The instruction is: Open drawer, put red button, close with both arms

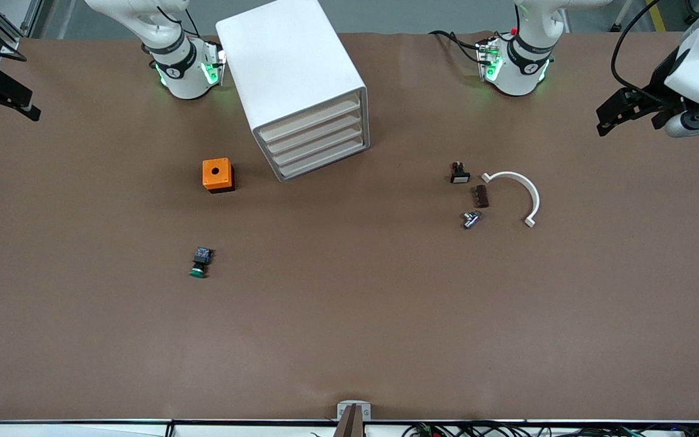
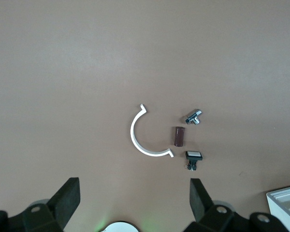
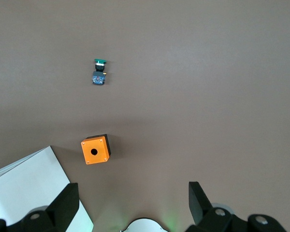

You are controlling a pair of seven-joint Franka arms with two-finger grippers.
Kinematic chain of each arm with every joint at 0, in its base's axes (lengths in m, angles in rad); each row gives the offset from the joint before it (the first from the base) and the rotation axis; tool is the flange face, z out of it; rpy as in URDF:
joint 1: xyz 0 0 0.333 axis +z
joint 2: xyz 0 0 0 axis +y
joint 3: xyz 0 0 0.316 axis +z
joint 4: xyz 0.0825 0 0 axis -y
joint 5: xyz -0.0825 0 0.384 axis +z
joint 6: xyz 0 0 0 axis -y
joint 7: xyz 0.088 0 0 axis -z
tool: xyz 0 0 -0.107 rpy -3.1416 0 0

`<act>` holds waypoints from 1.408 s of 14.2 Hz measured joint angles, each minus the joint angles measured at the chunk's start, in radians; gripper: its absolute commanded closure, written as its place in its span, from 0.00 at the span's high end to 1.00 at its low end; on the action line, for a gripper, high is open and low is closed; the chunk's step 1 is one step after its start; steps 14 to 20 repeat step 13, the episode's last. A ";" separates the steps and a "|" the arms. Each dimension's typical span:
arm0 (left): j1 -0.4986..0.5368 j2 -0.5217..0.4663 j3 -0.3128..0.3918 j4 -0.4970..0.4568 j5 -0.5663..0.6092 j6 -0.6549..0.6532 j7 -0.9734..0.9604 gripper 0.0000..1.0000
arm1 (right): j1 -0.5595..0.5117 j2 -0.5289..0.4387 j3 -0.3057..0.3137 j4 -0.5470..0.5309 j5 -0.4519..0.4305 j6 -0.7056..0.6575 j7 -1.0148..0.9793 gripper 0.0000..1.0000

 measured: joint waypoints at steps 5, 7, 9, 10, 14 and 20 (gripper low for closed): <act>0.002 0.000 0.001 0.013 0.000 -0.011 0.000 1.00 | 0.000 0.000 0.000 0.000 0.000 0.000 0.000 1.00; 0.005 0.001 0.002 0.013 0.000 -0.012 0.000 1.00 | 0.000 0.000 0.001 0.000 0.000 0.000 0.000 1.00; 0.012 0.002 0.002 0.013 0.001 -0.013 0.010 1.00 | 0.000 -0.001 0.002 0.000 0.001 0.000 0.000 1.00; 0.021 0.003 0.002 0.013 0.001 -0.014 0.034 1.00 | 0.000 -0.001 0.002 0.000 0.001 0.000 0.000 1.00; 0.040 0.004 0.003 0.015 0.001 -0.015 0.066 1.00 | 0.000 -0.001 0.002 0.000 0.001 0.000 0.000 1.00; 0.040 0.004 0.003 0.015 0.001 -0.015 0.066 1.00 | 0.000 -0.001 0.002 0.000 0.001 0.000 0.000 1.00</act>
